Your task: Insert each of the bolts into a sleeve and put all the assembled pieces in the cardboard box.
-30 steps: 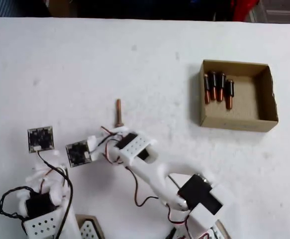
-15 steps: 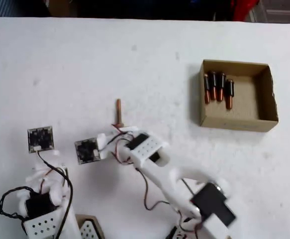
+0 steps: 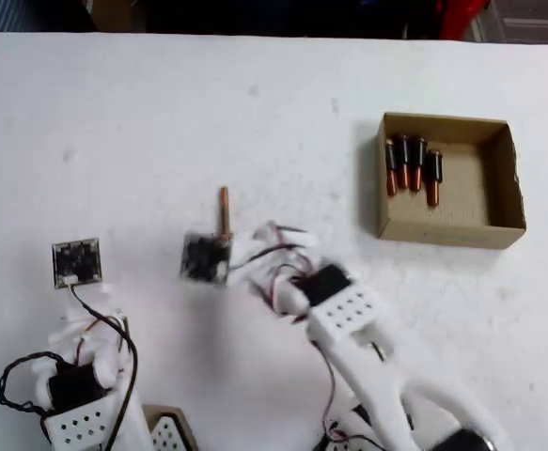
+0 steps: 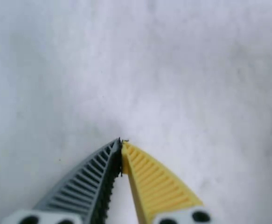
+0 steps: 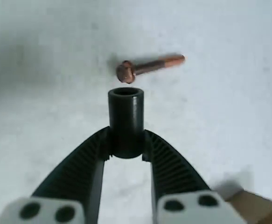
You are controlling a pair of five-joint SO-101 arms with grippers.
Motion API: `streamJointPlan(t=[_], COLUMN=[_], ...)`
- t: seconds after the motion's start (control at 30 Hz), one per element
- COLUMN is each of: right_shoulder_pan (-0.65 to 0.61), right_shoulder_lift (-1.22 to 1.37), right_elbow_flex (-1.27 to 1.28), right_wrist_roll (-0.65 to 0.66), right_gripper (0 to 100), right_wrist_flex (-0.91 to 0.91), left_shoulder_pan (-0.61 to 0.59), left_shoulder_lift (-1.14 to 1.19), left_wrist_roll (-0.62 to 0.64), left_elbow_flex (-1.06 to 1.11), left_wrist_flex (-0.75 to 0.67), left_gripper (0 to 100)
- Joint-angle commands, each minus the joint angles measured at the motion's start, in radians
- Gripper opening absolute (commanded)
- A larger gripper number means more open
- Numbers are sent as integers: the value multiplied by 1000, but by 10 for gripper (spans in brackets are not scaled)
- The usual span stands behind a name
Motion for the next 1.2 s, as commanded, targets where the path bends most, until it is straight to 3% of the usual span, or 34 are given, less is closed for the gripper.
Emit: streamJointPlan(t=[0.0, 0.27, 0.57, 0.7, 1.17], right_shoulder_pan=[64, 185, 219, 219, 217], right_shoulder_lift=[-156, -239, 19, 143, 518], right_elbow_flex=[-12, -43, -377, -397, -391], right_wrist_roll=[-110, -284, -422, -473, -471], right_gripper=[17, 17, 17, 17, 21], right_wrist_flex=[73, 234, 496, 501, 397], left_shoulder_pan=[-7, -7, -7, -7, -7], left_shoulder_lift=[-7, -7, -7, -7, -7], left_wrist_roll=[-8, -8, -8, -8, -8], left_elbow_flex=[-2, -2, -2, -2, -2], left_wrist_flex=[2, 3, 3, 3, 3], left_gripper=[23, 23, 23, 23, 23])
